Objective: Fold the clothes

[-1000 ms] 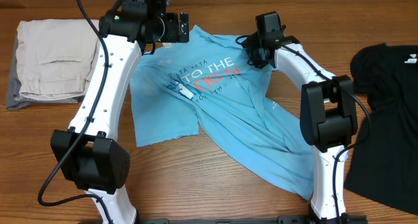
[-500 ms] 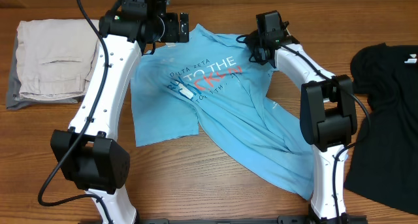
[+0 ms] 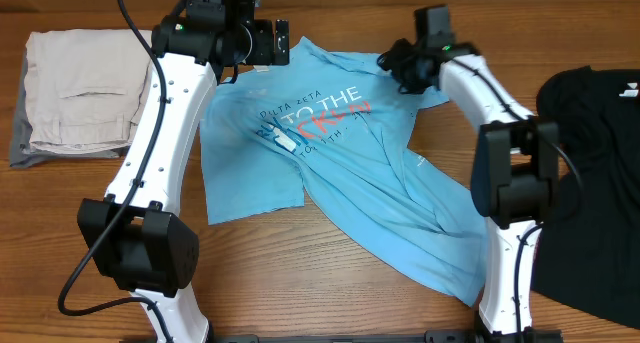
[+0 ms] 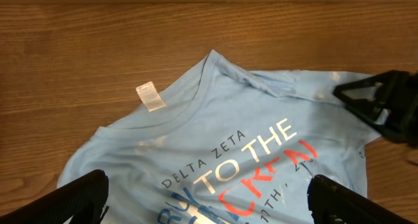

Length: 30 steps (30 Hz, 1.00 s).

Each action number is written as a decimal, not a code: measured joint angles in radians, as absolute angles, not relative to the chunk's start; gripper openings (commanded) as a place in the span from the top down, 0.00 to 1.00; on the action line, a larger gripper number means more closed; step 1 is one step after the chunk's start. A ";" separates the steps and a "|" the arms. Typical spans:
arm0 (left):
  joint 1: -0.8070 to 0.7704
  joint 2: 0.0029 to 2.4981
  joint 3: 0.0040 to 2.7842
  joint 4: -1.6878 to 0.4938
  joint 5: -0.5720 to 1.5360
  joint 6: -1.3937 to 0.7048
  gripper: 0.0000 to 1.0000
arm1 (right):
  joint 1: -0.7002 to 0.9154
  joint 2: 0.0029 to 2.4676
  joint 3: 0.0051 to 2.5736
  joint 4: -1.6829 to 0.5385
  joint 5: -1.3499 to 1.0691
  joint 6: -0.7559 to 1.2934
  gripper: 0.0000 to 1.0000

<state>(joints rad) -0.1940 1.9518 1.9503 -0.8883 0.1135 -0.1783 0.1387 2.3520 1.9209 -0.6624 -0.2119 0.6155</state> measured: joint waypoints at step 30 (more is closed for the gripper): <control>-0.194 1.952 1.950 -0.888 0.114 -0.178 0.00 | 0.113 2.413 2.094 -0.890 -0.176 -0.485 0.54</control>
<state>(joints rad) -0.1940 1.9518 1.9503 -0.8879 0.1143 -0.1783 0.1131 2.4134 2.0941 -0.8898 -0.1757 -0.4847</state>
